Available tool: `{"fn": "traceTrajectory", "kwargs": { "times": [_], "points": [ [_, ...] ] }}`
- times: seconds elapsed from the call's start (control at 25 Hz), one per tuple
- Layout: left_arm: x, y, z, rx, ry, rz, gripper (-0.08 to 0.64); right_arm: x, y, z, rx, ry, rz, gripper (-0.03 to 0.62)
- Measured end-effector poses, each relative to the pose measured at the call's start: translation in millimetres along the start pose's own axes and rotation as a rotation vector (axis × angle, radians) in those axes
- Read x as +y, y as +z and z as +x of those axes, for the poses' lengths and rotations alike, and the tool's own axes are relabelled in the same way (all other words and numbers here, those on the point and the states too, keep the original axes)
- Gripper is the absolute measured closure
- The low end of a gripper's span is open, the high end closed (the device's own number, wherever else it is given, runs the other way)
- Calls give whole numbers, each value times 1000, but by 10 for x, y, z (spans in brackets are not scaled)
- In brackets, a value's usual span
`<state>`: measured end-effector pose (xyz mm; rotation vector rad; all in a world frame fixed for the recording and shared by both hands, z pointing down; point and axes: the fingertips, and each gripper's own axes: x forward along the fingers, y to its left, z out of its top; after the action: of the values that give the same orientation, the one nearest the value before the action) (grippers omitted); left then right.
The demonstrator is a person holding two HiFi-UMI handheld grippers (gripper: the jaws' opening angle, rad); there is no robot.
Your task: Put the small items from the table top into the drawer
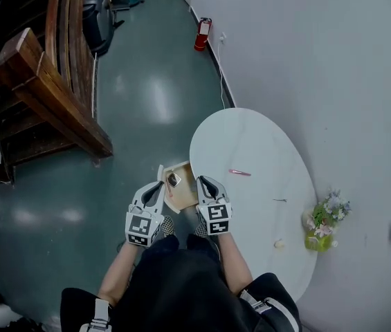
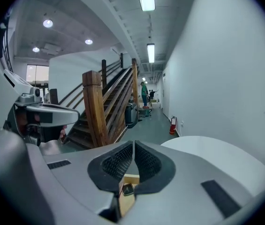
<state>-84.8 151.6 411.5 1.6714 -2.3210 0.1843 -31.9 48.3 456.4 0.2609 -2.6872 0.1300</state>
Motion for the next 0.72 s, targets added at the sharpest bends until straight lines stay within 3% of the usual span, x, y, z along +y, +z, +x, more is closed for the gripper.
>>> {"fn": "traceTrajectory", "kwargs": {
  "times": [0.36,0.72],
  "points": [
    [67,177,-164,-47,-27,45,538,35,331,-441,-109,-56,-14,552],
    [55,261,-336,-77,-42,70,538,104,323,-849,-165,-100,-1,552]
  ]
}}
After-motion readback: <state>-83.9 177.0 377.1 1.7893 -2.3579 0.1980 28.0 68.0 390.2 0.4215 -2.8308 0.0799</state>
